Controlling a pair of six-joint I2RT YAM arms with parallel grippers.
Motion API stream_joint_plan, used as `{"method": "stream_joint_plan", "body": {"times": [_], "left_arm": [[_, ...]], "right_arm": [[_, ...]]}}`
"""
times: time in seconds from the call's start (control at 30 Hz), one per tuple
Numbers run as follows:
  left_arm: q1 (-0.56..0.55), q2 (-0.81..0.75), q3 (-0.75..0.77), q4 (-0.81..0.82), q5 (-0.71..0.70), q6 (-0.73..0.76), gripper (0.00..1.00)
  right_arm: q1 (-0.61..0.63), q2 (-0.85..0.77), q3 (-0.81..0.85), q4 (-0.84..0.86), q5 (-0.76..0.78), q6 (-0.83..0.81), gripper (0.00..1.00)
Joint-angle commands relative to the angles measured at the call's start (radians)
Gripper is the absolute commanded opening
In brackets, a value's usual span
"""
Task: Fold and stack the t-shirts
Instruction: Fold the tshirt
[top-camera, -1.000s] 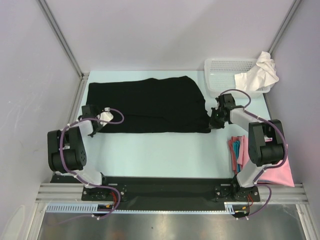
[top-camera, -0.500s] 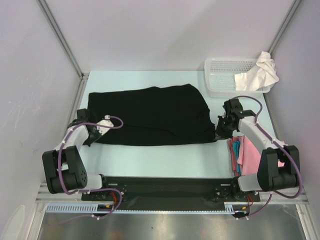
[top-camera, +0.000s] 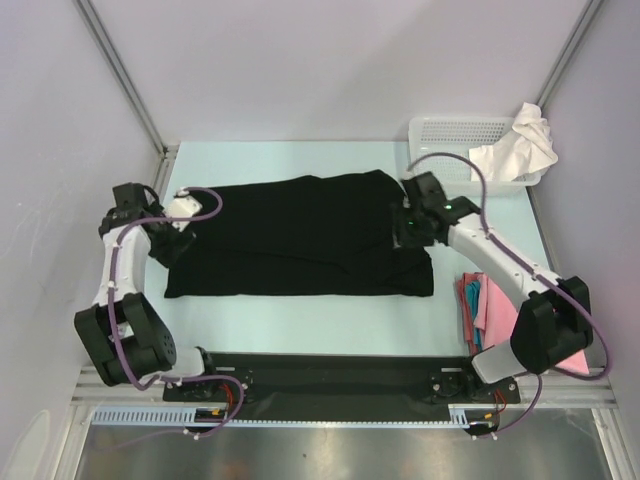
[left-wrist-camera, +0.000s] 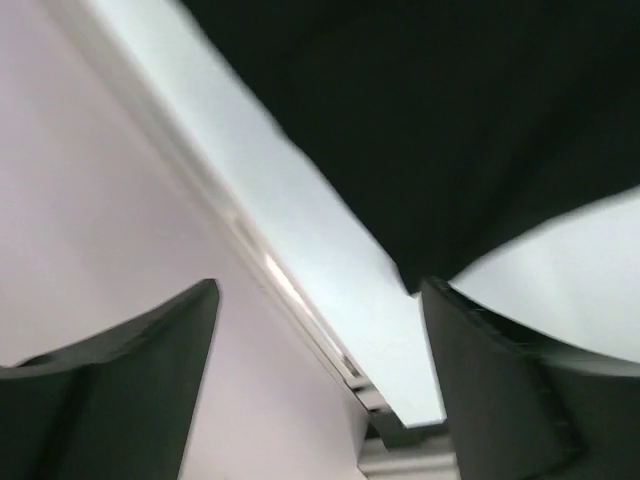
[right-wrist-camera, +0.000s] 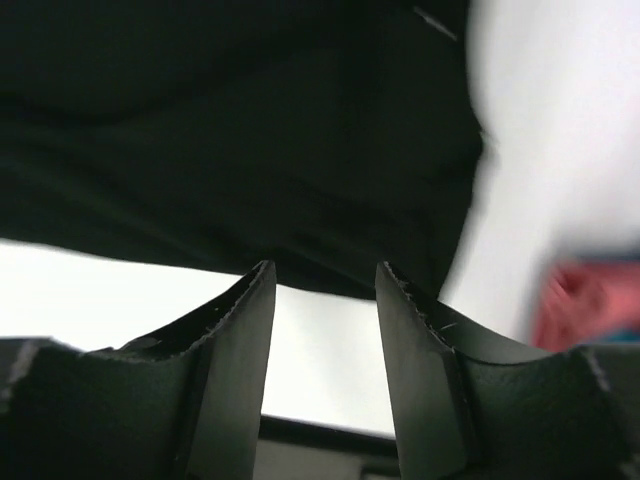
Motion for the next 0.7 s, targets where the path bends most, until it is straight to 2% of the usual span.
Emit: {"method": "stream_joint_plan", "body": {"times": [0.0,0.1,0.17,0.3,0.4,0.67], "left_arm": [[0.030,0.053,0.026,0.114,0.063,-0.112,0.81],[0.030,0.132,0.021,0.206,0.027,-0.160,0.78],[0.028,0.187,0.018,0.286,0.002,-0.201,0.81],[0.028,0.276,0.038,0.369,-0.058,-0.285,0.80],[0.030,0.305,0.047,0.380,-0.073,-0.339,0.80],[0.026,0.297,-0.034,0.402,-0.095,-0.391,0.82]], "right_arm": [[0.147,0.083,0.079,0.141,0.030,-0.065,0.49],[0.222,0.198,0.148,0.178,0.021,-0.086,0.48],[0.271,0.258,0.191,0.196,0.024,-0.102,0.49],[0.334,0.393,0.247,0.165,0.056,-0.120,0.48],[0.365,0.449,0.267,0.152,0.078,-0.129,0.48],[0.379,0.536,0.294,0.206,0.019,-0.134,0.50]]}}
